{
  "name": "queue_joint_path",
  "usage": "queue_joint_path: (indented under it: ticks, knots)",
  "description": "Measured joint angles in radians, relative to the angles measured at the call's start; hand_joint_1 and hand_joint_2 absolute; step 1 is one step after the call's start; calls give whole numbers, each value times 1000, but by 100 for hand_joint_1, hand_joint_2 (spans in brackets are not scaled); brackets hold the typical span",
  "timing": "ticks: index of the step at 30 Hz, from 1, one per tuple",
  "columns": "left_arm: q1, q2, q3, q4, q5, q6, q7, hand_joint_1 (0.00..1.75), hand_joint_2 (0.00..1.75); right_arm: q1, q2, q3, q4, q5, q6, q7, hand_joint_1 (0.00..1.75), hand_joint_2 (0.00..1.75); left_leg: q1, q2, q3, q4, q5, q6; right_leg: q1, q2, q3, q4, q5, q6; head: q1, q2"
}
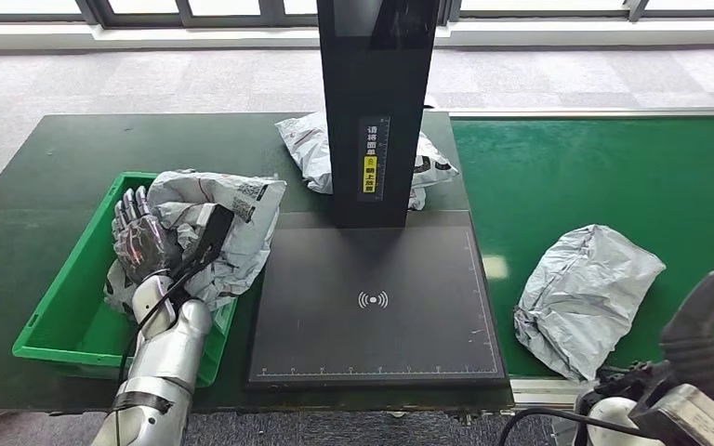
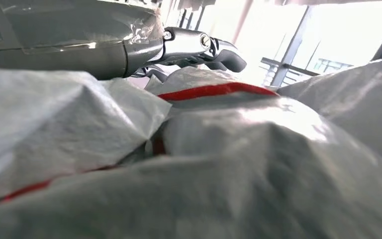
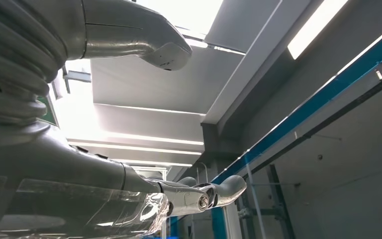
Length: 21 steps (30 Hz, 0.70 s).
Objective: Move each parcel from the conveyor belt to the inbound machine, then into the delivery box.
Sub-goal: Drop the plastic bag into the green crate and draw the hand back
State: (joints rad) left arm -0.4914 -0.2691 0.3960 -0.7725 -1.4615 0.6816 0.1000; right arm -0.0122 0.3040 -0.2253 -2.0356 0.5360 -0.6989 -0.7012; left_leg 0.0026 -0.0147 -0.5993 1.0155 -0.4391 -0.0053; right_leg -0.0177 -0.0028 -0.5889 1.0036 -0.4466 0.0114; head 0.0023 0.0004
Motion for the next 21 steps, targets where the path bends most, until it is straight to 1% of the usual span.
queue_joint_path:
  ticks: [3, 7, 11, 15, 21]
  knots:
    - [61, -26, -25, -105, 22, -10, -16, 0, 0, 3, 0, -14, 0, -6, 0, 0, 0, 175, 0, 2, 1, 0, -2, 0, 0, 3, 0, 0, 0, 0, 0, 0]
    - [153, -57, -58, -266, 29, -14, -15, 0, 0, 6, 0, -29, 0, -13, 0, 0, 0, 175, 0, 7, 3, 0, -5, 0, 0, 7, 0, 0, -1, 0, 0, 0]
    - [224, -70, -86, -387, 34, -20, -2, 0, 0, 7, 0, -38, 0, -20, 0, 0, 0, 175, 0, 8, 3, 0, -6, 0, 1, 7, -1, 0, -3, -1, 0, 0]
    - [249, -67, -96, -450, 39, -29, 6, 0, 0, 9, 0, -49, 0, -24, 0, 0, 0, 175, 1, 7, 1, 0, -6, 0, 2, 6, -2, 0, -4, -1, 0, 0]
    - [265, -60, -118, -489, 46, -34, 13, 0, 0, 11, 0, -62, 0, -32, 0, 0, 0, 175, 1, 7, 1, 0, -5, 0, 2, 6, -2, 0, -3, -1, 0, 0]
